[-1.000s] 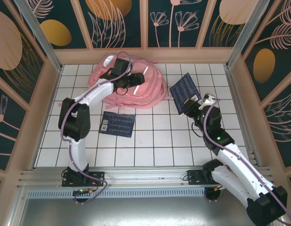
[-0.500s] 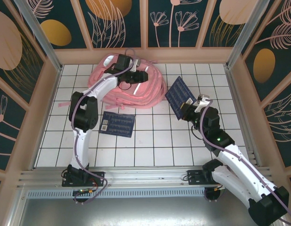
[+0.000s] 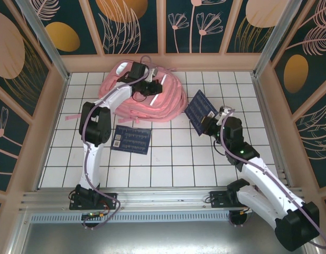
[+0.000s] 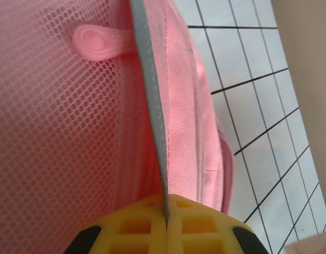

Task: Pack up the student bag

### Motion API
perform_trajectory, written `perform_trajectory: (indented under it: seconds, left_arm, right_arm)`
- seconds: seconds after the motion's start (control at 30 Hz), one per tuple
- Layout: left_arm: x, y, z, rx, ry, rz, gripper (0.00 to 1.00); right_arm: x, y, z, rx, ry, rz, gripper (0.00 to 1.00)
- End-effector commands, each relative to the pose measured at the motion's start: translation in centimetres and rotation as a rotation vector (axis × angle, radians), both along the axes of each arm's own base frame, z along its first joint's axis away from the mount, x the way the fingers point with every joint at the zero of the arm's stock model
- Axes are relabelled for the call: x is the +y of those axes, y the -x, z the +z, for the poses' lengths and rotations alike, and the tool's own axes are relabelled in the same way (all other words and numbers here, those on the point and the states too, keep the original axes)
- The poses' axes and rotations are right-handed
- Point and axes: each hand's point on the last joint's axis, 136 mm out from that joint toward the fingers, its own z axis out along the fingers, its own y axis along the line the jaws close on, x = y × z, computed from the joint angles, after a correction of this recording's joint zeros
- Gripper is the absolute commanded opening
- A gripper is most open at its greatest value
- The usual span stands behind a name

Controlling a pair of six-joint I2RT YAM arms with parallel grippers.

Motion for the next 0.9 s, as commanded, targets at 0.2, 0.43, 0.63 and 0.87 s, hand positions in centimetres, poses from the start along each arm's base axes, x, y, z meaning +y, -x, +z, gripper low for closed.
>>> perform_trajectory:
  seconds: [0.2, 0.43, 0.63, 0.87]
  left_arm:
    - [2.9, 1.8, 16.9, -0.267, 0.193, -0.013, 0.0]
    - [4.5, 3.7, 20.4, -0.279, 0.391, -0.127, 0.0]
    - [4.2, 4.8, 21.5, -0.27, 0.488, -0.204, 0.0]
    - [4.1, 6.6, 23.2, -0.291, 0.538, -0.254, 0.0]
  right_arm:
    - [0.3, -2.9, 3.9, 0.018, -0.259, 0.111, 0.0]
    - [2.9, -3.7, 5.4, 0.067, -0.386, 0.334, 0.0]
    - [5.0, -4.5, 5.7, 0.124, -0.542, 0.434, 0.0]
    - [7.4, -7.0, 5.2, 0.178, -0.592, 0.444, 0.0]
